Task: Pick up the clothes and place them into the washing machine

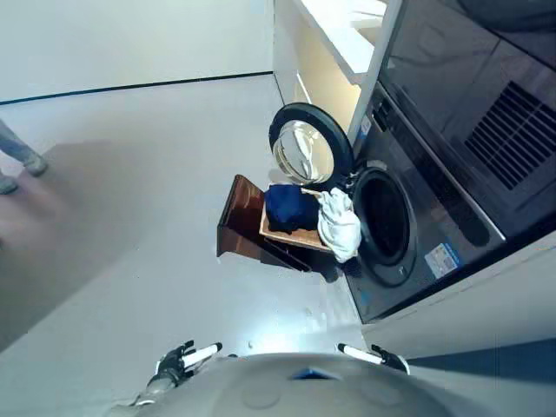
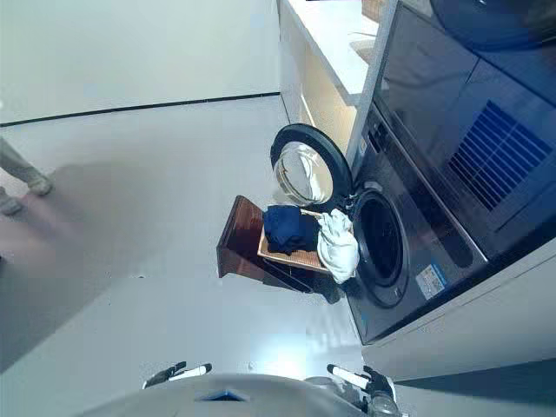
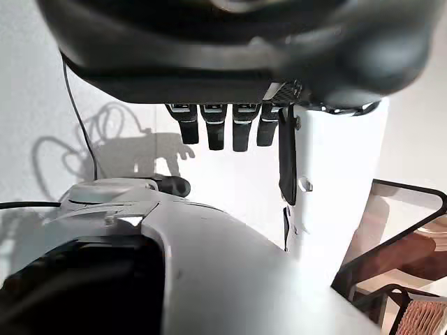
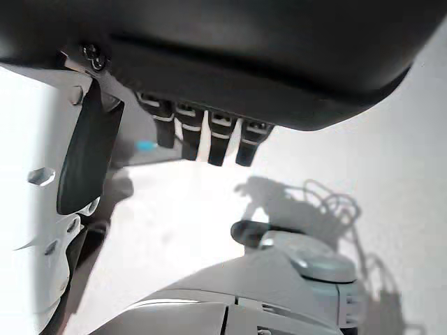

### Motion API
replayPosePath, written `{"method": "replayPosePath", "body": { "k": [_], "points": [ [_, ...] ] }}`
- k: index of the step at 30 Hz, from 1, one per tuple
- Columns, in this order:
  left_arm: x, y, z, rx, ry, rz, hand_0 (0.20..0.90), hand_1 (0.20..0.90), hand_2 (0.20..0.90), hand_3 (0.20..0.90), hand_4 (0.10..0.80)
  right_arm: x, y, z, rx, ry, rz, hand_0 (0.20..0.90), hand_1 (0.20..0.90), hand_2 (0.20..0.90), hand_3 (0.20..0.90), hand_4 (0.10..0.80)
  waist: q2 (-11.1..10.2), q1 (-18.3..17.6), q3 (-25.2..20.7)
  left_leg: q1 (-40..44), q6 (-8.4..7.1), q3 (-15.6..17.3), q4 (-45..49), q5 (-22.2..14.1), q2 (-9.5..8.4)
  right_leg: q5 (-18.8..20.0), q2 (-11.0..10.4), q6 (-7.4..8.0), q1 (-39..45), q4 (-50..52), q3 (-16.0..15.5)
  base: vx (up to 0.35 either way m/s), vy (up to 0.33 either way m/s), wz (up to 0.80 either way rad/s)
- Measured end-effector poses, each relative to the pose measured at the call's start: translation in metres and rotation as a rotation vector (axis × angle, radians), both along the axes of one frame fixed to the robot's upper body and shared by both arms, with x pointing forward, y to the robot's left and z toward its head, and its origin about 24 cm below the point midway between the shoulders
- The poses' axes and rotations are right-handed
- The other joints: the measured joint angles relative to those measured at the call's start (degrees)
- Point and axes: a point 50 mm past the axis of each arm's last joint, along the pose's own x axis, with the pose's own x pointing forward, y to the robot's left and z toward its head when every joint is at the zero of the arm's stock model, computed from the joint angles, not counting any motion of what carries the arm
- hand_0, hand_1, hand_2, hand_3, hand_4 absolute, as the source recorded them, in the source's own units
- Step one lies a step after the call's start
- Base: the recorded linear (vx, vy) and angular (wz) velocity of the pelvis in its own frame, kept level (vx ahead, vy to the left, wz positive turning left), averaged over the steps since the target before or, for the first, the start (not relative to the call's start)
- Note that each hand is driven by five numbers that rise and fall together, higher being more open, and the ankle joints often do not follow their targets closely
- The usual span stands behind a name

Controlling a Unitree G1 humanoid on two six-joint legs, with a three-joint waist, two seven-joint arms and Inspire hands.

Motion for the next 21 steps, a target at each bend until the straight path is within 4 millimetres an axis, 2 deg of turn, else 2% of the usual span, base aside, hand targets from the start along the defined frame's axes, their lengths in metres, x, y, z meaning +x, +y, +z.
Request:
{"method": "replayPosePath", "body": {
  "k": [21],
  "points": [
    [-0.0005,0.0005,0.0,0.003,0.004,-0.003,0.9,0.9,0.9,0.9,0.8,0.0002,-0.0062,0.0015,-0.016,0.001,0.005,0.9,0.9,0.9,0.9,0.8,-0.19,-0.04,-0.14,0.09,0.0,0.39,0.0,0.0,-0.01,0.02,0.01,0.0,0.0,0.02,0.15,0.0,0.0,0.0]
  ]
}}
